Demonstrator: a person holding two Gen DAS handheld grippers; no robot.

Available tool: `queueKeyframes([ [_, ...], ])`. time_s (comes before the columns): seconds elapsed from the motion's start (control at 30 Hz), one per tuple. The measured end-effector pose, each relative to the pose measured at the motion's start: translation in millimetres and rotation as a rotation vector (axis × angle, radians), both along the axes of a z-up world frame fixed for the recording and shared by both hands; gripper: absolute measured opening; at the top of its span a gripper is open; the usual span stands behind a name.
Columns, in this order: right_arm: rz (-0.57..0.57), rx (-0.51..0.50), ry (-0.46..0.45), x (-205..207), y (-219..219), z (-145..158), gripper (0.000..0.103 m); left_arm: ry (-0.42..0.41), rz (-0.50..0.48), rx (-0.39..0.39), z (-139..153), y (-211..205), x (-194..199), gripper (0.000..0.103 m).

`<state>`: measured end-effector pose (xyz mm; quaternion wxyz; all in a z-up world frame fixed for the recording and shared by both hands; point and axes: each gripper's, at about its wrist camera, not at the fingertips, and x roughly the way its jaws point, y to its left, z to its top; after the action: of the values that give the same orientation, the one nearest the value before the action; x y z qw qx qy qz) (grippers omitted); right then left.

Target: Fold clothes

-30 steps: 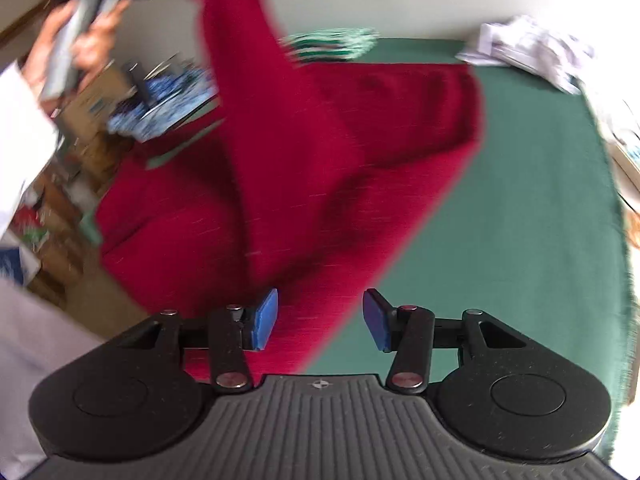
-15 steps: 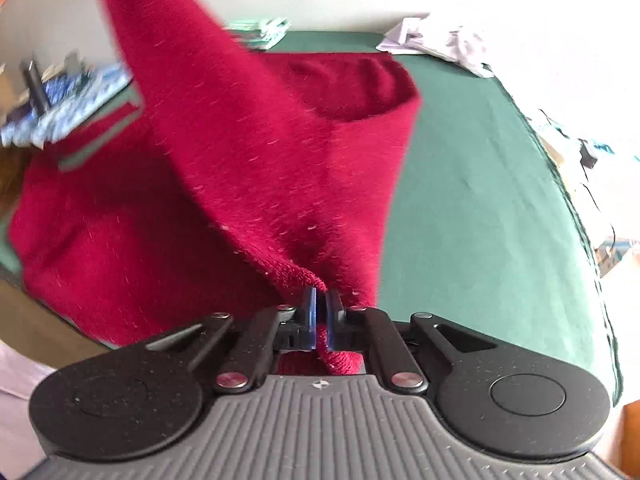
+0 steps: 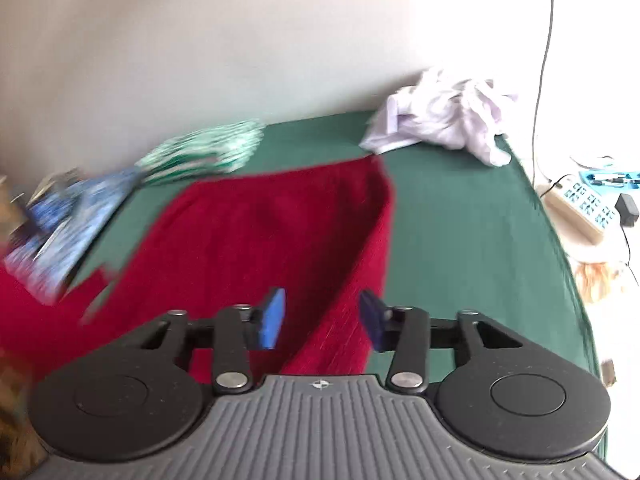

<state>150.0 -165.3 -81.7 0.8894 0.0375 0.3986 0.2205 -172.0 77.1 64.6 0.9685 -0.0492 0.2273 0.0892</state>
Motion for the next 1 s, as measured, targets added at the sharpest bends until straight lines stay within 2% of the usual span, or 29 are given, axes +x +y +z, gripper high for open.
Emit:
queueKeyframes([
  [0.13, -0.114, 0.011, 0.076, 111.3, 12.3, -35.1, 0.035, 0.007, 0.082, -0.003, 4.6, -13.7, -2.8, 0.003],
  [0.2, -0.138, -0.010, 0.105, 146.9, 21.8, -50.6, 0.035, 0.011, 0.127, -0.008, 5.1, -21.8, -2.8, 0.003],
  [0.3, -0.147, -0.002, 0.157, 178.1, 30.7, -70.2, 0.035, 0.017, 0.182, 0.004, 5.2, -33.6, -2.6, 0.003],
  [0.4, -0.135, -0.049, 0.155, 196.9, 46.9, -75.2, 0.035, 0.018, 0.222, 0.000, 5.3, -38.6, -2.1, 0.003],
  [0.47, -0.110, -0.074, 0.149, 204.3, 52.9, -78.9, 0.029, 0.029, 0.255, 0.001, 2.9, -38.0, -0.1, 0.003],
  [0.5, -0.094, -0.091, 0.144, 206.4, 56.1, -79.4, 0.008, 0.034, 0.272, 0.001, 1.7, -37.7, 0.8, 0.003],
  [0.53, -0.086, -0.091, 0.139, 207.2, 58.4, -78.1, 0.005, 0.040, 0.289, 0.001, 0.5, -37.4, 1.8, 0.003],
  [0.63, -0.061, -0.034, 0.113, 206.0, 64.1, -65.2, 0.005, 0.035, 0.336, -0.017, -0.3, -30.2, -1.3, 0.003],
  [0.73, -0.045, 0.048, 0.117, 206.8, 73.9, -48.2, 0.004, -0.010, 0.340, -0.066, 7.3, -22.0, -16.8, 0.003],
  [0.87, -0.003, 0.044, 0.114, 206.7, 106.4, -43.2, 0.004, -0.050, 0.352, -0.095, 22.0, -13.4, -41.8, 0.003],
  [1.0, 0.014, 0.009, 0.118, 205.9, 139.2, -61.2, 0.005, -0.036, 0.378, -0.103, 24.8, -7.2, -57.9, 0.003],
])
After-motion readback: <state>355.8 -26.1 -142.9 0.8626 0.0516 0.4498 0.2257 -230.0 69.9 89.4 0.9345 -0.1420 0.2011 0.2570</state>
